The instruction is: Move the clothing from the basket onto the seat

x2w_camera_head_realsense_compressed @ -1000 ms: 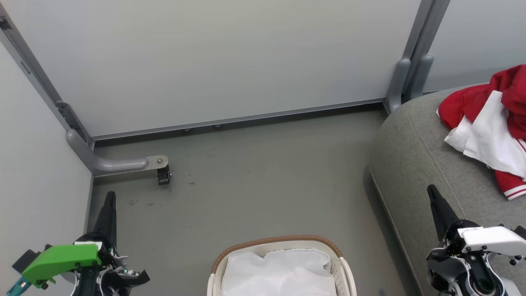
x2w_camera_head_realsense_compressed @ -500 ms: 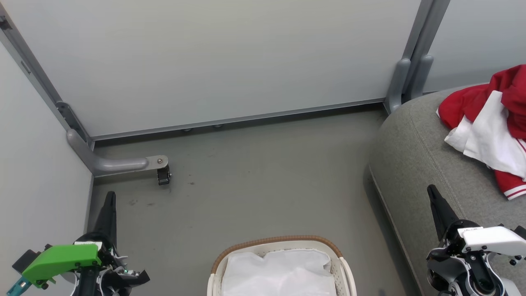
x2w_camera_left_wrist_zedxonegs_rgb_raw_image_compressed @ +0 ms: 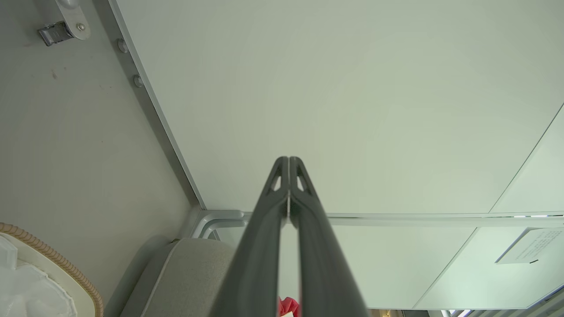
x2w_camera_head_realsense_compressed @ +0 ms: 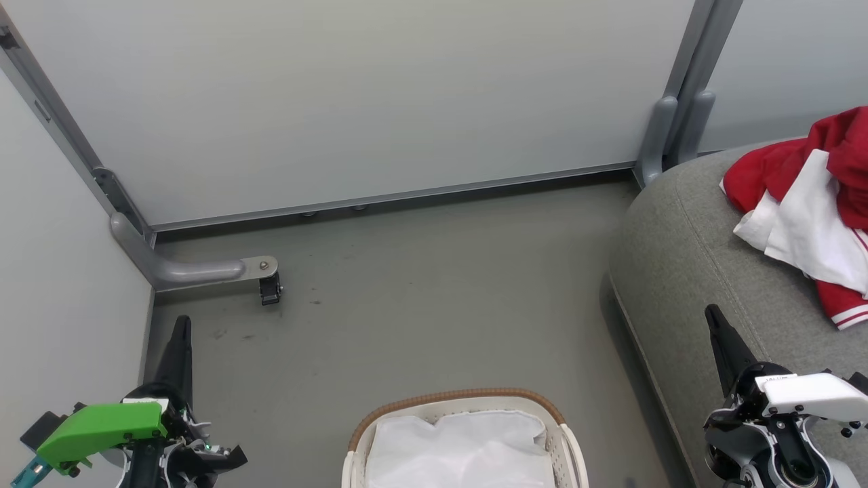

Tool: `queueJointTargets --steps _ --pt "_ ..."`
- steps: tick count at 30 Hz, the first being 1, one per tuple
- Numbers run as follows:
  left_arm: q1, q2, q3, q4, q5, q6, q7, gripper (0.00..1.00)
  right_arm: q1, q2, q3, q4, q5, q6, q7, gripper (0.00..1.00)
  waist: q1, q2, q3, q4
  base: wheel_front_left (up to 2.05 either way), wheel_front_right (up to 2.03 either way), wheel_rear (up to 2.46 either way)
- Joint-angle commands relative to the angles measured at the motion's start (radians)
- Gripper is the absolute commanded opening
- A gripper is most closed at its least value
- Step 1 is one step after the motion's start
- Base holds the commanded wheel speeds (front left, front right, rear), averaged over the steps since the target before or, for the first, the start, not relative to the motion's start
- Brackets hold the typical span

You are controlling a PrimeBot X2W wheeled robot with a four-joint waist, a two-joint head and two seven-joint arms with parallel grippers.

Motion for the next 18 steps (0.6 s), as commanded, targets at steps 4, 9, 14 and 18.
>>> queueJointTargets --steps 4,9,14,18 --pt "-0.011 0.004 0.002 -0.002 -0.003 -0.005 0.003 0.0 -0.008 -0.006 -0.002 -0.004 0.003 0.0 0.003 0.0 0.0 -0.0001 0.0 0.0 0.0 0.0 0.0" --pt "-0.011 0.004 0.002 -0.002 -0.003 -0.005 0.003 0.0 -0.008 -0.006 -0.002 -0.004 0.003 0.0 0.003 0.0 0.0 -0.0001 0.0 0.0 0.0 0.0 0.0" --pt "-0.011 0.004 0.002 -0.002 -0.003 -0.005 0.003 0.0 -0.008 -0.006 -0.002 -0.004 0.003 0.0 0.003 0.0 0.0 -0.0001 0.0 0.0 0.0 0.0 0.0" --pt "-0.011 0.004 0.002 -0.002 -0.003 -0.005 0.003 0.0 -0.008 -0.006 -0.002 -0.004 0.003 0.0 0.003 0.0 0.0 -0.0001 0.0 0.0 0.0 0.0 0.0"
